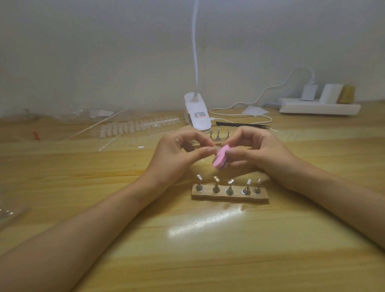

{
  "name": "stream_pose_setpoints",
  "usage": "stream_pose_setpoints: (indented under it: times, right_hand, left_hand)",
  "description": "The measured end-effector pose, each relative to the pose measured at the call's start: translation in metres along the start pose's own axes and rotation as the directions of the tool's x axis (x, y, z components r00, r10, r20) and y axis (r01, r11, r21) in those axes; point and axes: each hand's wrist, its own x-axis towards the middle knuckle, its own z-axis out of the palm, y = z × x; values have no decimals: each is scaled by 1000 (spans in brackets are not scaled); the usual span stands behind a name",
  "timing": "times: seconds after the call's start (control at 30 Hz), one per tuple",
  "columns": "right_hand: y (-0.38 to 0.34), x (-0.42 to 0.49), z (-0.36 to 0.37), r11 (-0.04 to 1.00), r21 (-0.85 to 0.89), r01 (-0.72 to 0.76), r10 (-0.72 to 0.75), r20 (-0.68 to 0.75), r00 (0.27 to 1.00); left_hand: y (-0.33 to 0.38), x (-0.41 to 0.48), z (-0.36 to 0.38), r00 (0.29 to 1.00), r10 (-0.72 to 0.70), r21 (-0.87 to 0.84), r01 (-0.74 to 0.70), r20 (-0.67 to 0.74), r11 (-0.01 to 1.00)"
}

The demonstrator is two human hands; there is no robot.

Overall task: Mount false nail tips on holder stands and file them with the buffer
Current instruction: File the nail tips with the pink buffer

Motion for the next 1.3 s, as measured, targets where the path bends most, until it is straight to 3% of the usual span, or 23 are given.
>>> stream_pose_setpoints:
  times: [0.07,0.2,0.3,0.43,0.53,0.67,0.77,0.9,1.0,1.1,1.23,1.3]
  right_hand:
    - [0,1,-3,997,68,20,-12,-119,993]
    - [0,0,-2,1000,2,-19,19,42,999]
    - [1,3,-3,998,56,-14,18,-74,997]
    - [2,2,-2,1000,-2,-27,27,33,999]
    - [1,3,-3,998,54,-9,14,-98,995]
    - [1,2,-2,999,-11,-41,41,69,997]
    - [0,3,-5,998,52,-19,22,-60,998]
    - [2,1,-2,1000,-7,-29,29,46,999]
    - [1,3,-5,996,84,1,8,-104,995]
    - [1,2,-2,999,-2,-33,33,24,999]
    - [1,2,-4,998,69,-4,12,-107,994]
    - [1,2,-3,999,21,-32,32,0,999]
  left_hand:
    - [0,0,0,1000,-6,-2,6,-6,1000]
    - [0,0,1,1000,11,19,-11,8,1000]
    - [0,0,0,1000,9,16,-9,-2,1000]
    - [0,0,1,1000,31,47,-31,1,998]
    - [-1,0,1,999,43,61,-44,8,997]
    - [-2,1,1,999,53,68,-53,3,996]
    - [-2,1,1,999,37,39,-36,-7,999]
    - [-1,1,2,999,37,42,-37,3,998]
    - [-1,0,1,999,36,44,-36,3,998]
    - [-2,0,1,999,35,42,-35,-6,999]
    - [-4,1,1,1000,25,43,-24,-12,999]
    - [-4,1,1,1000,13,35,-13,-19,999]
